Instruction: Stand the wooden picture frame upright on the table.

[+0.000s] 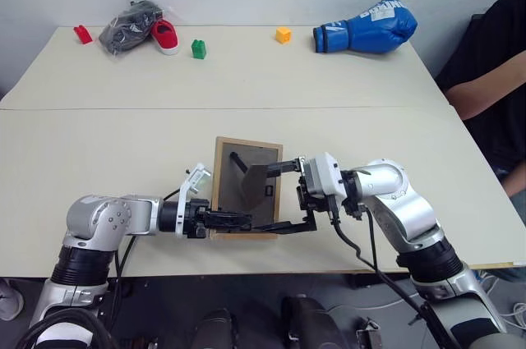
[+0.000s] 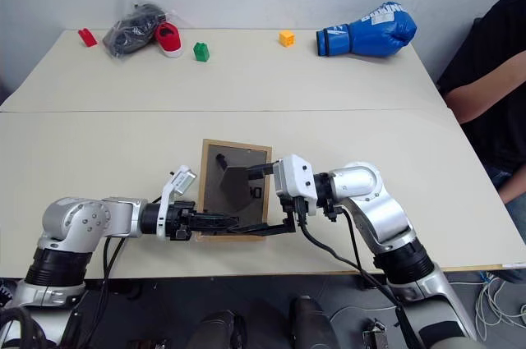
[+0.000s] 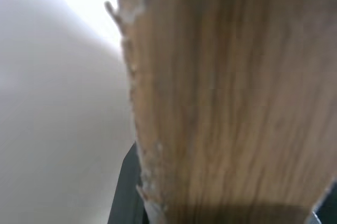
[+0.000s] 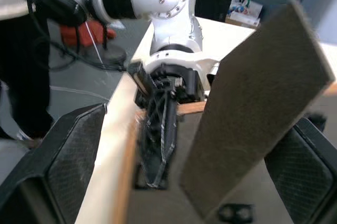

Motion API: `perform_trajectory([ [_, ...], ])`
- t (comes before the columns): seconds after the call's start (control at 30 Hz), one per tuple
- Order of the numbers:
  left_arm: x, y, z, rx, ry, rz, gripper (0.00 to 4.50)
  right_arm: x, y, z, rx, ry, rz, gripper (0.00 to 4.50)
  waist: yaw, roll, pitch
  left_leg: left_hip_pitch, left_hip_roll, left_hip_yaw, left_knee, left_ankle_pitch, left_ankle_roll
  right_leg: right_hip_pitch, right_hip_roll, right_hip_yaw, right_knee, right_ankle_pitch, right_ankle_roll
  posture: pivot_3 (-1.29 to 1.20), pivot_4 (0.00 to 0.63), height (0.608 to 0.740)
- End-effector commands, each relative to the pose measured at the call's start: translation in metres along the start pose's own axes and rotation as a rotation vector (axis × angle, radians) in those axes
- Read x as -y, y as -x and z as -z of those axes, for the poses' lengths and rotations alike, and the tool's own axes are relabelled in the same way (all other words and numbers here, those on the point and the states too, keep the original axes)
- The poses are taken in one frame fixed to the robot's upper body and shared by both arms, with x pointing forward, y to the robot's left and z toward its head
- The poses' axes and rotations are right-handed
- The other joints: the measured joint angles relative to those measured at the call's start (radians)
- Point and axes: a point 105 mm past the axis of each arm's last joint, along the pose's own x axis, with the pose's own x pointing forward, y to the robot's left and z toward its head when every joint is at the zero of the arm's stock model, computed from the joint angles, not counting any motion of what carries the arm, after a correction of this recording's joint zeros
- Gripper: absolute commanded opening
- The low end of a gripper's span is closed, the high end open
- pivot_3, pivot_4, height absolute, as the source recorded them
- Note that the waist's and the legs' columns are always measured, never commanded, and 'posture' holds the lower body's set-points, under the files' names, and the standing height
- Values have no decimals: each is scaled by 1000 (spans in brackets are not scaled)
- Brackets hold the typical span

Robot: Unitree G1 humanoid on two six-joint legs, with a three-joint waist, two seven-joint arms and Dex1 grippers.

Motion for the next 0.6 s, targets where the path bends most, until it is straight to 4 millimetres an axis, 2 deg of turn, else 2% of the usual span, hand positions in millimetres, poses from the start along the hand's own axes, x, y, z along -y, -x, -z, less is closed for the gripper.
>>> perform_trajectory([
  [0.03, 10, 24, -27, 117, 15, 8, 841, 2, 13, -8, 9, 174, 11, 4478, 0, 0, 0, 0, 0, 0, 0, 0, 0, 0, 0, 0, 0, 0, 0, 0, 150, 740],
  [0.17, 29, 30, -22, 39, 53, 76, 841, 23, 41, 0, -58, 279, 134, 4478, -4, -1, 0, 0, 0, 0, 0, 1, -1, 0, 0, -3, 0, 0, 0, 0, 150, 740],
  [0.23, 34, 32, -18, 5, 62, 91, 841, 28, 59, 7, -84, 218, 165, 4478, -4, 0, 1, 0, 1, 0, 0, 1, -1, 0, 0, -4, 0, 0, 0, 0, 150, 740],
  [0.33, 34, 35, -16, -27, 114, 101, 841, 38, 71, 11, -147, 421, 203, 4478, -2, -1, 1, 0, 0, -1, 0, 1, -1, 1, -2, -5, -1, 0, 0, 0, 150, 740],
  [0.43, 37, 35, -25, 11, 152, 158, 841, 43, 66, 17, -181, 623, 202, 4478, -4, -1, 1, 0, 0, -2, 0, 1, -2, 1, -2, -6, -1, 0, 0, 0, 150, 740],
  [0.53, 38, 32, -30, 27, 145, 162, 841, 45, 53, 16, -112, 630, 227, 4478, -7, -1, 1, 0, 0, -2, 0, 2, -3, 1, -2, -6, 0, 0, 0, 0, 150, 740],
  [0.6, 37, 30, -27, 12, 108, 114, 841, 51, 45, 7, -34, 551, 274, 4478, -10, -1, 1, 0, 1, -2, 0, 2, -3, 1, -2, -7, 0, 0, 0, 0, 150, 740],
])
